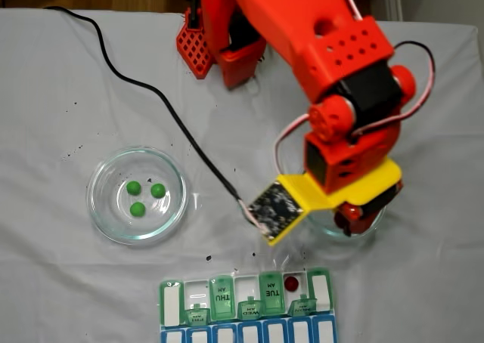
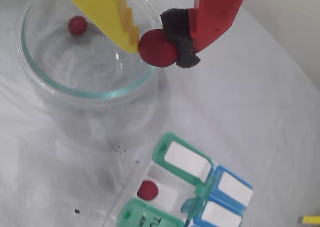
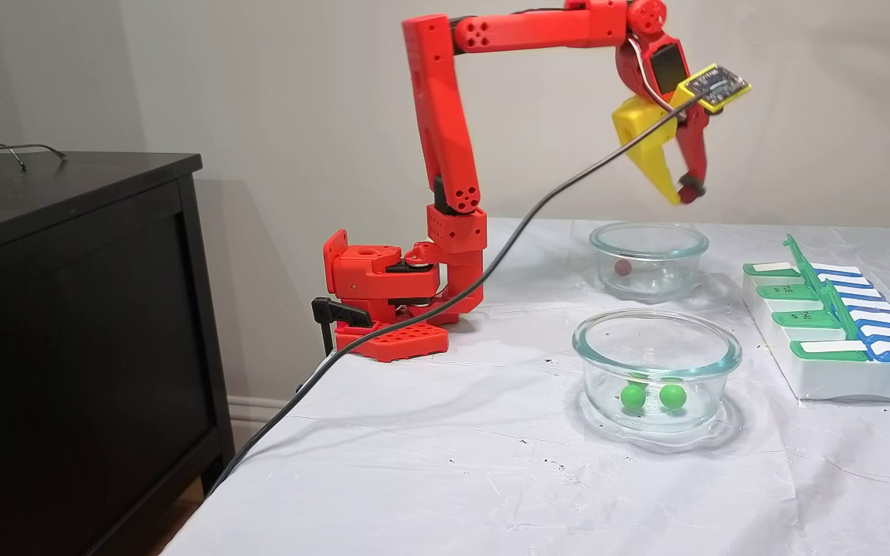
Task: Sort medicines into box.
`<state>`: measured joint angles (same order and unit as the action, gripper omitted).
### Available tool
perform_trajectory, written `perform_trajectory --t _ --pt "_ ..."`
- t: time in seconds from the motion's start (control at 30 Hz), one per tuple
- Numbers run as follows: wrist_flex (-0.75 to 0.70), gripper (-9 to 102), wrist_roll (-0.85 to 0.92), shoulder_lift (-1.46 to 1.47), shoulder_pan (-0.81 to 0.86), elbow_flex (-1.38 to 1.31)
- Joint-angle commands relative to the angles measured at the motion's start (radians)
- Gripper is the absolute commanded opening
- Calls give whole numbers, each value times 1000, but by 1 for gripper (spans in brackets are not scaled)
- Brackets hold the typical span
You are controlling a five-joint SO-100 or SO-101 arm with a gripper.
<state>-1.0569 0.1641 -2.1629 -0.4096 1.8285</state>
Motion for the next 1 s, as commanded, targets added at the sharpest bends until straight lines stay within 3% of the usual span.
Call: perform_trajectory --t 0.0,0.43,0.97 --pt "92 0 34 -112 115 6" --pt "210 0 175 9 339 86" --pt "362 0 222 166 337 104"
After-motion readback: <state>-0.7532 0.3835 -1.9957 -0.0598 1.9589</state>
